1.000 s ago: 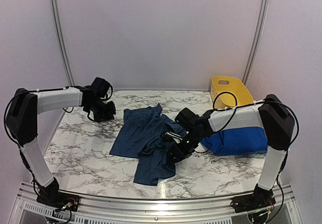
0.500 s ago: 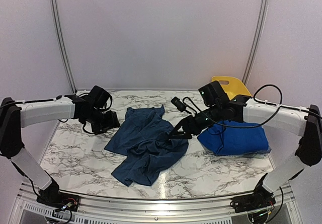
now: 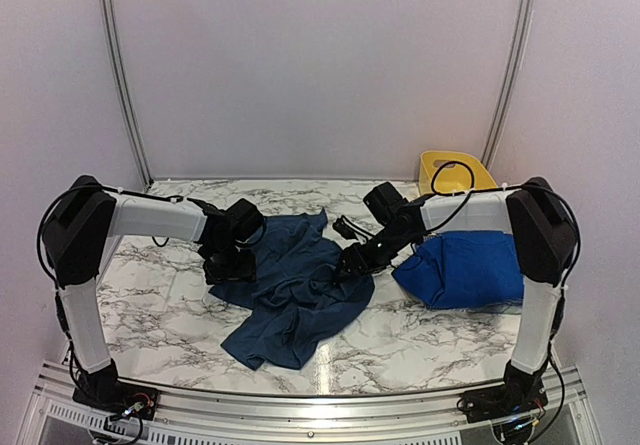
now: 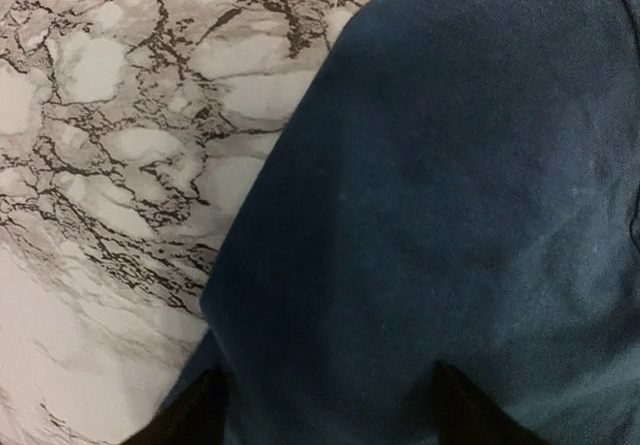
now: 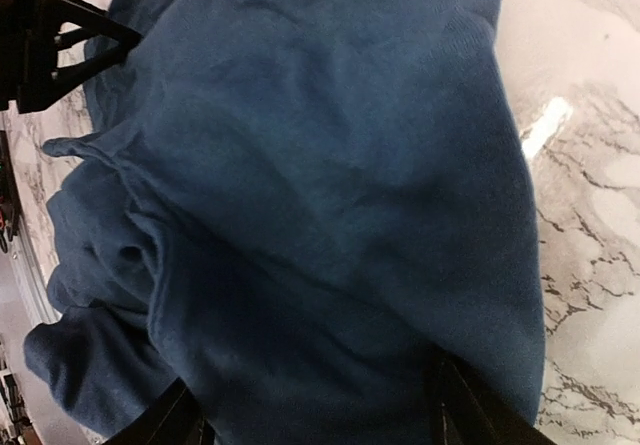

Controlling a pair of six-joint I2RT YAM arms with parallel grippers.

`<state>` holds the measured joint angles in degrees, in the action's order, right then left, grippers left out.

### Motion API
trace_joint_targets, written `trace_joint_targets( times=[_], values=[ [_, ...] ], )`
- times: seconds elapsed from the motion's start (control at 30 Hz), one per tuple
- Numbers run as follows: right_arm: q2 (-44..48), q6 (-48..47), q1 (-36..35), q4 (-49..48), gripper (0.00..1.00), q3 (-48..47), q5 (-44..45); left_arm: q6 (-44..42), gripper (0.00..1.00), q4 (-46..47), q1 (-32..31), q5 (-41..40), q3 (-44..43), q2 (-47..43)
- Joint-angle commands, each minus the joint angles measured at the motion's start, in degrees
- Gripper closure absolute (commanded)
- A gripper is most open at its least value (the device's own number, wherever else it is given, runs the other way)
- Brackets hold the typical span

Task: Fold and stack the mixed laundry pile
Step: Flatten out the crumpled T-shirt at the center of the board.

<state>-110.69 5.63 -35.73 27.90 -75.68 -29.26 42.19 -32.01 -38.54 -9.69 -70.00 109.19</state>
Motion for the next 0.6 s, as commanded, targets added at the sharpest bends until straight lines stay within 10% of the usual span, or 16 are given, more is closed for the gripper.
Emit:
trace_joint_targets(
  times=[0.0,0.23,0.57],
  values=[
    [-2.19,-0.69,-1.02,-0.65,0.35,-0.49,0.02,-0.33,0.41,-4.73,0.57,-0.59,-1.07,3.98],
    [-4.63,7.21,-11.05,-11.17,0.36,0.90,-13.70,-7.94,0.98,-3.69,11.06,0.08,-9.21,1.44],
    [13.45,15.12,-3.11,-21.59,0.33,4.34,-18.34,-21.37,1.00,-2.67,10.13,19.10,-37.89,-0.19]
  ],
)
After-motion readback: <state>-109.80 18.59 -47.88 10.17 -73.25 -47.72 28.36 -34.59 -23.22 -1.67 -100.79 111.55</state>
